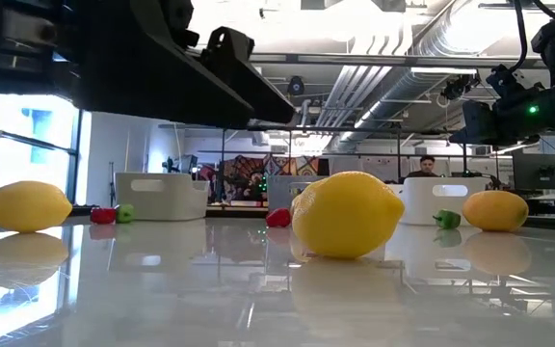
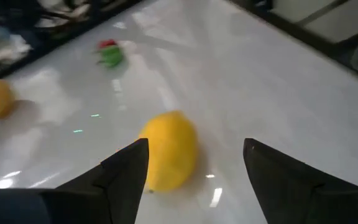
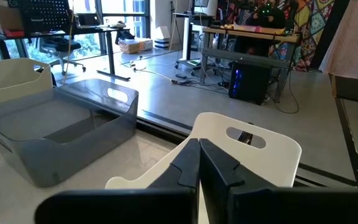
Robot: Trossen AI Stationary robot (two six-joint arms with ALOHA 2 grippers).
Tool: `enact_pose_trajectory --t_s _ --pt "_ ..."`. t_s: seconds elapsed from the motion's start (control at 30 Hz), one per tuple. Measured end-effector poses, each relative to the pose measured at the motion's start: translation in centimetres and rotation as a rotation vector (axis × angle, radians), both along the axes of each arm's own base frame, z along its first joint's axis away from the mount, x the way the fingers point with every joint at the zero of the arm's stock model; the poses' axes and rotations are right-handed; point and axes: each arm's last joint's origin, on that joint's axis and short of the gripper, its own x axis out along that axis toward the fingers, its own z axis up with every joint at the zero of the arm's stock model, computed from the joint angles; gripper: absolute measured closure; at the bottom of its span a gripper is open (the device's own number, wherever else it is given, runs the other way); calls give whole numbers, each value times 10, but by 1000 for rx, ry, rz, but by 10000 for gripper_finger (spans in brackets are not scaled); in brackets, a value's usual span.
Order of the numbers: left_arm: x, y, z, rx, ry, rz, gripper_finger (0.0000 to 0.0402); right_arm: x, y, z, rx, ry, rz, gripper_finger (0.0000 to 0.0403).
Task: Sort produce into baskets
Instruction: Put the lemon into the black bin
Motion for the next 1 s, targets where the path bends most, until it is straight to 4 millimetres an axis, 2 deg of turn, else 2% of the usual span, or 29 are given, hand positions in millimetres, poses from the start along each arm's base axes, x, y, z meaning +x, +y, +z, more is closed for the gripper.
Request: enact_pose_trajectory --t_s 0.2,0.43,0.73,1.0 --pt "2 4 1 -4 -8 15 151 0 0 0 0 -1 0 402" --pt "11 4 -18 58 13 -6 151 0 0 0 0 0 0 402" --pt "28 -3 -30 140 11 -11 151 0 0 0 1 0 1 402" --pt "38 1 -37 243 5 9 151 0 0 0 1 0 3 402"
